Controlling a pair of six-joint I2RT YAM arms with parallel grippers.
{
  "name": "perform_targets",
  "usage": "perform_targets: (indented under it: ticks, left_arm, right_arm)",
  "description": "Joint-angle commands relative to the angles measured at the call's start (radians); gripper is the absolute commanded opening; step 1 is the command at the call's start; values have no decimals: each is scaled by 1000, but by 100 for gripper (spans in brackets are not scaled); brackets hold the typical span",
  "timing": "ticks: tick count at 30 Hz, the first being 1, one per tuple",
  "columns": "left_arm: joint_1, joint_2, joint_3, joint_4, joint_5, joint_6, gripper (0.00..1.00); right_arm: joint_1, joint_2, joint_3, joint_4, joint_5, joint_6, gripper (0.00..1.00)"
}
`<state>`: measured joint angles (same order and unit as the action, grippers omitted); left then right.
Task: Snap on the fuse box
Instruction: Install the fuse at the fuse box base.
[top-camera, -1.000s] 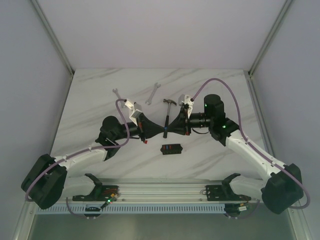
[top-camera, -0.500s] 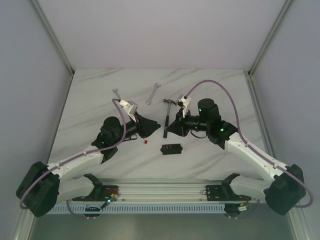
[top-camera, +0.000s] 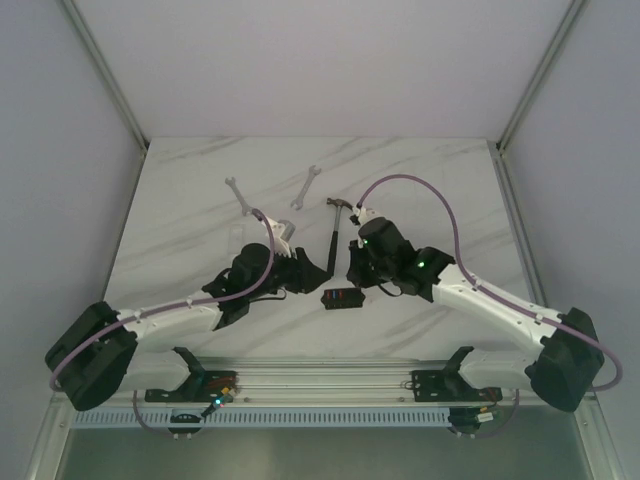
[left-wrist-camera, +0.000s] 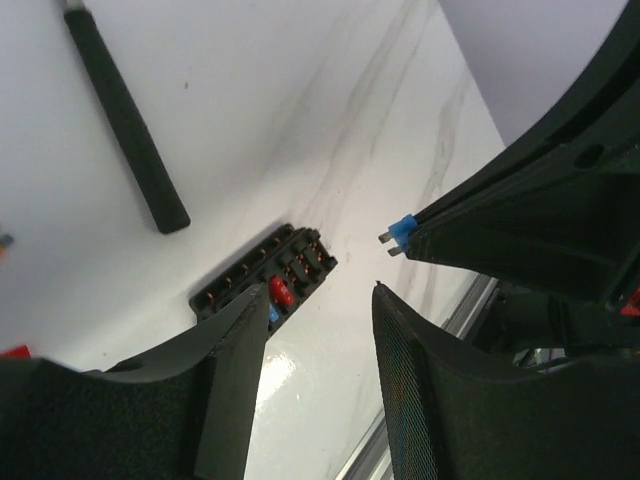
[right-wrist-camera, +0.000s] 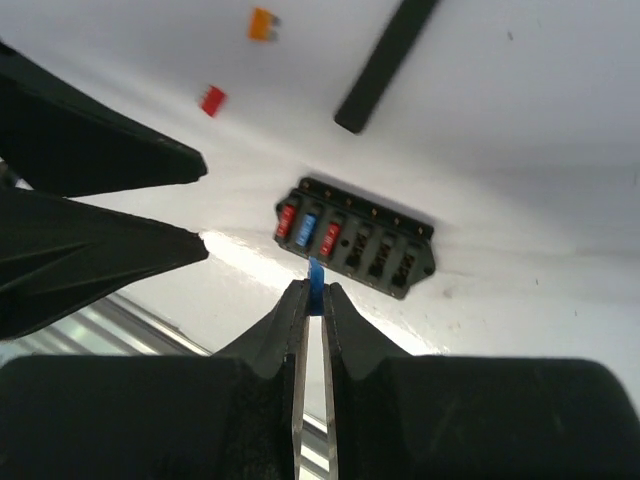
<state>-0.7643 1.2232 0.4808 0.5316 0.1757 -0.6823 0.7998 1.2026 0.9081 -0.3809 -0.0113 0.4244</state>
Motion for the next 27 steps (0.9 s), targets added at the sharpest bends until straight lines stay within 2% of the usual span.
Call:
perform_targets:
  ticks: [1,6,21,27]
  left_arm:
    - [-21,66,-5,9,-31,-82,55]
    - [-34,132,-2,35,-10,-125,56]
    - [-92,266,-4,66,-12,-219,64]
    - [-109,299,-2,133,1,-257,66]
  right_arm:
    - [52,40,32,-114,185,121,0]
    - [87,54,20,-106,208,160,0]
    - [122,171,39,-131,225,127,0]
    - [121,181,39,-160,278,112,0]
